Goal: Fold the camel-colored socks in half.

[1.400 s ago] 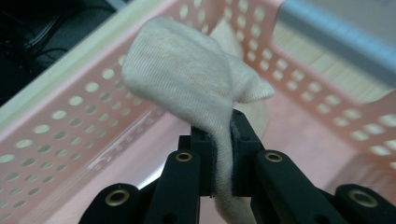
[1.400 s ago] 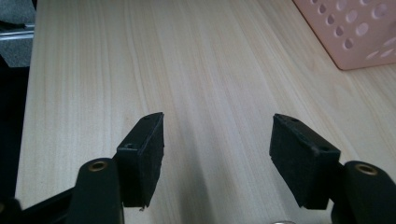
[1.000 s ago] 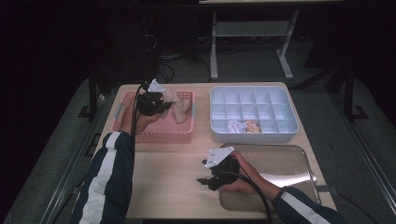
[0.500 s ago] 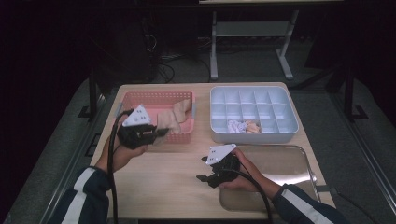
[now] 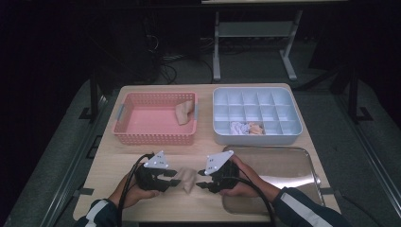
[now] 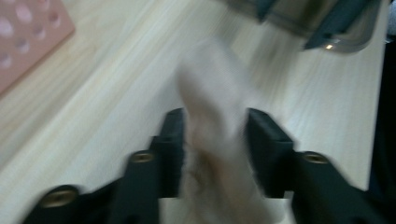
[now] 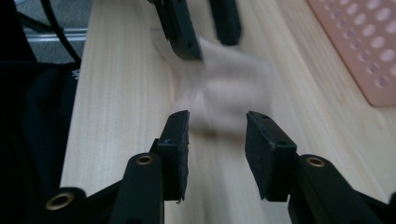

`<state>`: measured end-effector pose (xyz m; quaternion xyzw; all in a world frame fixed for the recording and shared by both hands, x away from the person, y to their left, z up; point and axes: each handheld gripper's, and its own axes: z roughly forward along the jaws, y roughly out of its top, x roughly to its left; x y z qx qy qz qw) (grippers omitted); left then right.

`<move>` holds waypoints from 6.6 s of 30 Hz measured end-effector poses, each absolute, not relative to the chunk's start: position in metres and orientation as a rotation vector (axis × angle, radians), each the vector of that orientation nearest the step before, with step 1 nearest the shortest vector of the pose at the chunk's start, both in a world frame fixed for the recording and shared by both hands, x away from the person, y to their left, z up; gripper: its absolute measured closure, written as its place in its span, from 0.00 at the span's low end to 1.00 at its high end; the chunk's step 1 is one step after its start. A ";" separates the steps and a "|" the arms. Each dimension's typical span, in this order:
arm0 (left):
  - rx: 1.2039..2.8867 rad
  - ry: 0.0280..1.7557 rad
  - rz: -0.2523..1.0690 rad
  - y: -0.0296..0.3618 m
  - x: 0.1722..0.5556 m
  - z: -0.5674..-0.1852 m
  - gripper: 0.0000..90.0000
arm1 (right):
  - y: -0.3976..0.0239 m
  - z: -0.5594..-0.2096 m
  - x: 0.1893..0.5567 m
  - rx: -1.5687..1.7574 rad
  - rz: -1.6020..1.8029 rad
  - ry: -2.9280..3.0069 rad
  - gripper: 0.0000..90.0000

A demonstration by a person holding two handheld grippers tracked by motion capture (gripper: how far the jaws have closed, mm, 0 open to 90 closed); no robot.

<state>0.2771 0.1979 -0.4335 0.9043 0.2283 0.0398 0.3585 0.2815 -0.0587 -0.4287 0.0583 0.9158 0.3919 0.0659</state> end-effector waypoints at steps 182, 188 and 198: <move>2.329 0.692 0.299 0.232 0.284 -0.461 0.71 | -0.055 -0.457 0.319 0.351 0.978 2.813 0.91; 2.321 0.691 0.285 0.236 0.278 -0.462 0.71 | -0.068 -0.458 0.316 0.395 0.991 2.858 0.90; 2.317 0.670 0.268 0.242 0.267 -0.462 0.71 | -0.071 -0.457 0.293 0.380 0.964 2.871 0.86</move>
